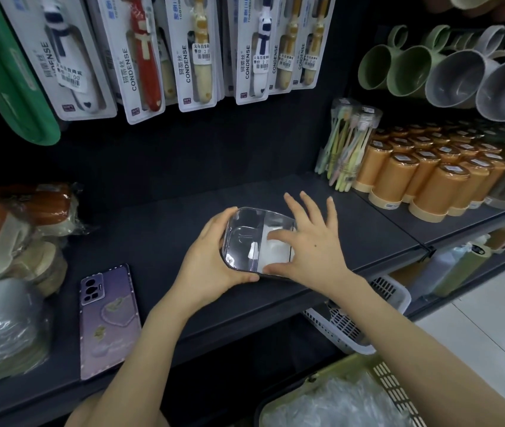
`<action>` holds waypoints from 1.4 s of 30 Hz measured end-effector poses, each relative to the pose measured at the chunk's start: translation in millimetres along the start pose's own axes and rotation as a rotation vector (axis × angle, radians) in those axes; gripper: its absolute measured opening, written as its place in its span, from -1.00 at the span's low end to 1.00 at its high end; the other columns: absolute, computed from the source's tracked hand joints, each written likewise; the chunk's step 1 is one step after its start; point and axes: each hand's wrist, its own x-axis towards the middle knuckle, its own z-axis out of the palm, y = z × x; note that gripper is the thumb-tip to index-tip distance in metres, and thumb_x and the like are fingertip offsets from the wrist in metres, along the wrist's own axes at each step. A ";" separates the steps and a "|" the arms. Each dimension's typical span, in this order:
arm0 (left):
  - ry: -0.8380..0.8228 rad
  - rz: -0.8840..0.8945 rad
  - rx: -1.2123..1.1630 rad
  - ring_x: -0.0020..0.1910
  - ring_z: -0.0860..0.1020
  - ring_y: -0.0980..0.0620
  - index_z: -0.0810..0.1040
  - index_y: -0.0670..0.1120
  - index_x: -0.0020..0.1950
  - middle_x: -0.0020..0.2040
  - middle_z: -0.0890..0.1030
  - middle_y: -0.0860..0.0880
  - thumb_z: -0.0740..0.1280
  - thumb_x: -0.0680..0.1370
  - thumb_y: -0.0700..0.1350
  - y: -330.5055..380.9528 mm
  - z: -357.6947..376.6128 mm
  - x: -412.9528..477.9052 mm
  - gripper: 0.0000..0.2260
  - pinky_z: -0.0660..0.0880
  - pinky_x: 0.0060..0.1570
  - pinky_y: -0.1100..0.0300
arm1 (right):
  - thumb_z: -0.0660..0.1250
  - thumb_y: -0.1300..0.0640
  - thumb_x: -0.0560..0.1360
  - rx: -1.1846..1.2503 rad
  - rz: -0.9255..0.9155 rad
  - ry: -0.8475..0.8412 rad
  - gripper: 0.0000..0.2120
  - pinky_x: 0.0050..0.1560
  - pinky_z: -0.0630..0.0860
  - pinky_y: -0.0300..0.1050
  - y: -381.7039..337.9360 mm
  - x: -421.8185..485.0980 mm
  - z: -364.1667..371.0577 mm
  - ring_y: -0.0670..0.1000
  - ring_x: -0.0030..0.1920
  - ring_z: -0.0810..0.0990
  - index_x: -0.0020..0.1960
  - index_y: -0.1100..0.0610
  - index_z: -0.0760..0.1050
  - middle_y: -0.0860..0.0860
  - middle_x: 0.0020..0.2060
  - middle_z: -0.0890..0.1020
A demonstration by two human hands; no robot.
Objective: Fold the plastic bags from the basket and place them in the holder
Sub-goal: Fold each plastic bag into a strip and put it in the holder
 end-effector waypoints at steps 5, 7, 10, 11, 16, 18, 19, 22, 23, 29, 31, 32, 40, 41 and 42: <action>0.014 -0.005 -0.003 0.20 0.48 0.27 0.28 0.33 0.29 0.22 0.34 0.43 0.67 0.15 -0.19 -1.3 0.1 0.0 -0.10 0.49 0.10 0.34 | 0.49 -0.41 0.01 -0.131 0.066 -0.097 -0.45 0.36 -0.07 0.47 -11.9 12.8 9.2 0.38 0.37 0.35 -0.14 -0.10 0.69 0.25 0.29 0.50; 0.016 -0.006 -0.002 0.20 0.48 0.25 0.29 0.27 0.34 0.23 0.34 0.41 0.67 0.15 -0.19 -1.8 0.2 0.8 -0.09 0.49 0.12 0.31 | 0.50 -0.43 -0.02 -0.141 0.086 -0.075 -0.39 0.36 -0.03 0.50 -12.8 14.5 12.3 0.39 0.36 0.36 -0.10 -0.10 0.69 0.24 0.28 0.51; 0.014 0.003 -0.002 0.18 0.47 0.30 0.26 0.35 0.26 0.20 0.34 0.45 0.67 0.15 -0.20 -2.5 0.0 1.2 -0.09 0.48 0.09 0.34 | 0.47 -0.44 0.01 -0.115 0.079 -0.033 -0.38 0.34 0.04 0.53 -10.6 10.9 12.6 0.37 0.36 0.37 -0.07 -0.09 0.68 0.23 0.30 0.50; 0.011 0.002 -0.003 0.18 0.47 0.30 0.27 0.32 0.29 0.20 0.33 0.44 0.67 0.15 -0.20 -2.9 0.0 1.2 -0.09 0.48 0.09 0.34 | 0.45 -0.44 0.03 -0.082 0.083 0.000 -0.40 0.34 0.03 0.53 -8.3 8.3 10.9 0.37 0.36 0.37 -0.09 -0.07 0.67 0.23 0.31 0.49; 0.005 -0.003 0.000 0.20 0.46 0.27 0.28 0.12 0.43 0.24 0.33 0.36 0.66 0.15 -0.19 -3.9 -0.4 2.7 -0.05 0.47 0.14 0.33 | 0.58 -0.23 0.07 -0.038 0.159 0.043 -0.56 0.36 0.00 0.48 0.7 -3.0 3.6 0.33 0.36 0.38 -0.19 -0.01 0.62 0.21 0.30 0.49; 0.005 0.001 0.002 0.20 0.46 0.28 0.29 0.15 0.42 0.25 0.32 0.35 0.66 0.16 -0.19 -4.4 0.1 2.9 -0.06 0.46 0.16 0.31 | 0.56 -0.23 0.15 -0.074 0.167 -0.039 -0.58 0.39 -0.10 0.47 -1.1 -1.3 2.2 0.30 0.42 0.29 -0.13 -0.01 0.63 0.19 0.37 0.43; 0.007 0.004 -0.001 0.19 0.46 0.30 0.29 0.23 0.38 0.24 0.33 0.36 0.66 0.16 -0.18 -5.0 0.5 3.2 -0.07 0.45 0.15 0.32 | 0.52 -0.25 0.21 -0.081 0.177 -0.088 -0.58 0.41 -0.18 0.42 -1.6 -0.2 3.5 0.27 0.47 0.20 -0.06 -0.02 0.63 0.17 0.42 0.36; 0.007 -0.014 -0.022 0.18 0.45 0.33 0.25 0.38 0.25 0.21 0.33 0.42 0.67 0.15 -0.14 -5.9 1.1 5.3 -0.11 0.44 0.15 0.34 | 0.46 -0.28 0.28 -0.037 0.216 -0.112 -0.57 0.43 -0.24 0.33 -0.9 -1.4 0.4 0.20 0.50 0.14 0.03 -0.05 0.60 0.10 0.47 0.29; 0.004 -0.022 -0.029 0.21 0.44 0.32 0.26 0.34 0.28 0.22 0.33 0.40 0.67 0.13 -0.08 -6.8 1.7 7.1 -0.11 0.43 0.19 0.32 | 0.46 -0.28 0.27 0.006 0.231 -0.073 -0.58 0.43 -0.19 0.34 -0.3 -4.2 -3.8 0.20 0.47 0.21 0.00 -0.04 0.61 0.10 0.44 0.34; 0.019 -0.119 -0.080 0.33 0.41 0.16 0.27 0.09 0.46 0.40 0.37 0.13 0.68 0.11 -0.02 -25.2 11.5 33.3 0.00 0.40 0.35 0.09 | 0.34 -0.26 0.31 0.138 0.391 0.243 -0.68 0.28 0.26 0.25 25.2 -64.1 -16.6 0.16 0.14 0.56 -0.16 -0.04 0.61 0.03 0.15 0.59; 0.031 -0.158 -0.094 0.32 0.43 0.12 0.26 0.03 0.49 0.40 0.39 0.10 0.67 0.18 -0.15 -29.8 16.1 46.1 -0.04 0.42 0.34 0.04 | 0.40 -0.21 0.36 0.165 0.476 0.228 -0.75 0.16 0.32 0.16 37.2 -95.9 -11.0 0.16 0.06 0.58 -0.19 -0.03 0.61 0.01 0.06 0.62; 0.035 -0.176 -0.101 0.32 0.42 0.12 0.25 0.00 0.50 0.40 0.39 0.10 0.66 0.20 -0.18 -29.7 19.0 53.5 -0.04 0.42 0.33 0.03 | 0.48 -0.13 0.36 0.180 0.525 0.209 -0.81 0.11 0.33 0.14 42.5 -112.1 -5.8 0.17 0.04 0.58 -0.20 -0.01 0.62 0.01 0.02 0.63; -0.010 -0.265 -0.131 0.43 0.34 0.01 0.07 -0.11 0.57 0.51 0.28 0.00 0.60 0.30 -0.21 -28.4 44.4 119.7 -0.01 0.36 0.39 0.03 | 0.64 0.12 0.21 0.154 0.775 -0.091 -0.78 -0.24 0.37 -0.02 53.1 -220.3 53.6 0.20 -0.25 0.60 -0.28 -0.01 0.60 -0.01 -0.26 0.62; -0.015 -0.273 -0.122 0.44 0.33 0.01 0.05 -0.11 0.58 0.52 0.26 -0.01 0.60 0.30 -0.19 -29.4 46.7 127.6 0.00 0.35 0.40 0.03 | 0.64 0.11 0.20 0.151 0.795 -0.138 -0.78 -0.26 0.38 -0.02 52.8 -228.9 59.2 0.20 -0.26 0.60 -0.27 0.00 0.61 0.00 -0.28 0.62; -0.018 -0.277 -0.114 0.45 0.32 0.01 0.02 -0.12 0.58 0.53 0.25 -0.02 0.60 0.31 -0.17 -29.1 49.2 133.8 0.02 0.33 0.41 0.04 | 0.63 0.08 0.23 0.142 0.811 -0.185 -0.79 -0.25 0.40 -0.01 53.0 -235.8 64.1 0.19 -0.24 0.60 -0.23 0.01 0.62 0.00 -0.25 0.63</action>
